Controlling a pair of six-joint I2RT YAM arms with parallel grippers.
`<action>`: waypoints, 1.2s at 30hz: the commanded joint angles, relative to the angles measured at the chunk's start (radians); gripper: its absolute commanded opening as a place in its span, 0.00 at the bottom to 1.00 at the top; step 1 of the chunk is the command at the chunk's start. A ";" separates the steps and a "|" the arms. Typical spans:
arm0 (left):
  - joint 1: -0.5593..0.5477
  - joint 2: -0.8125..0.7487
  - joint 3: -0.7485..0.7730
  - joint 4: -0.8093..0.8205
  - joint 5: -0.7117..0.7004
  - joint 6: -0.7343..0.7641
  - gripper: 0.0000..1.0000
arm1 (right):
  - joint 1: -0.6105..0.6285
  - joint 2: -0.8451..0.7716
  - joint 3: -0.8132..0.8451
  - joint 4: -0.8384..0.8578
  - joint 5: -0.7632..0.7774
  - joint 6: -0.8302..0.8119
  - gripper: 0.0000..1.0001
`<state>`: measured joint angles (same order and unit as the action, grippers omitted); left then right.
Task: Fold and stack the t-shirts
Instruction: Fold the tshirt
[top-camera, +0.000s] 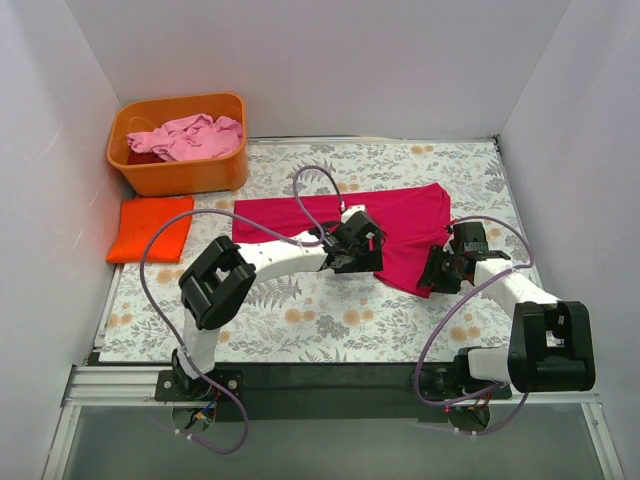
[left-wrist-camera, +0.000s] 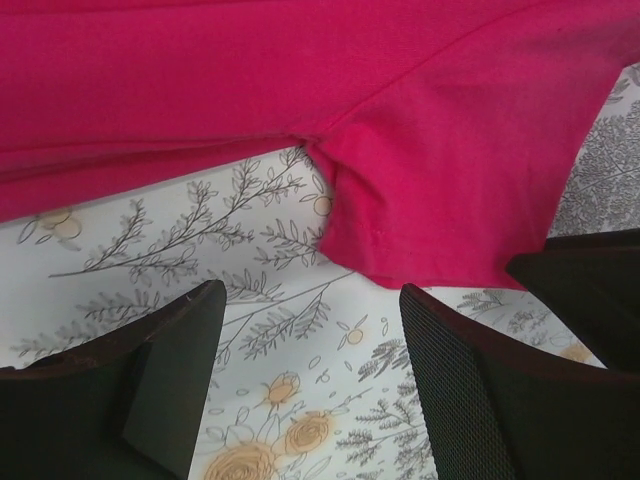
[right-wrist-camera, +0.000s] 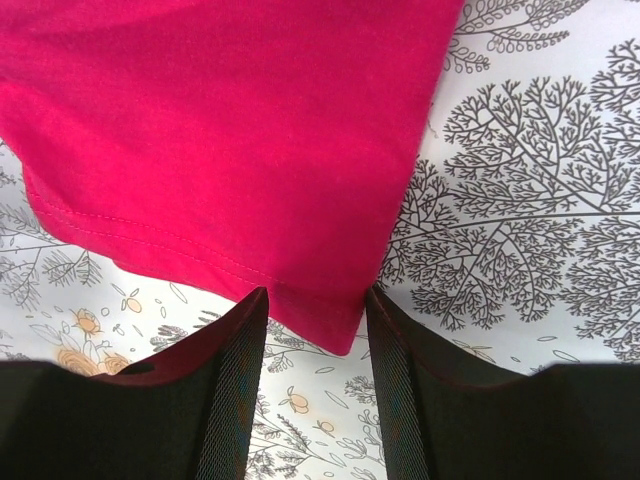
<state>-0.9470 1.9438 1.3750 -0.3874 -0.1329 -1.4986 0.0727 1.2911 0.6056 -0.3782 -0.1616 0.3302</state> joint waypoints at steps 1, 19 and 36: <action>-0.021 0.052 0.074 -0.001 0.006 0.011 0.65 | 0.006 -0.012 -0.032 0.012 -0.023 0.012 0.43; -0.055 0.167 0.212 -0.019 -0.028 0.083 0.02 | 0.006 0.008 0.075 0.019 -0.026 -0.014 0.01; 0.151 0.296 0.496 0.007 0.113 0.086 0.06 | 0.004 0.414 0.729 0.004 -0.030 -0.082 0.01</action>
<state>-0.8101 2.2139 1.8309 -0.3862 -0.0746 -1.4059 0.0742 1.6466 1.2354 -0.3794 -0.1707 0.2829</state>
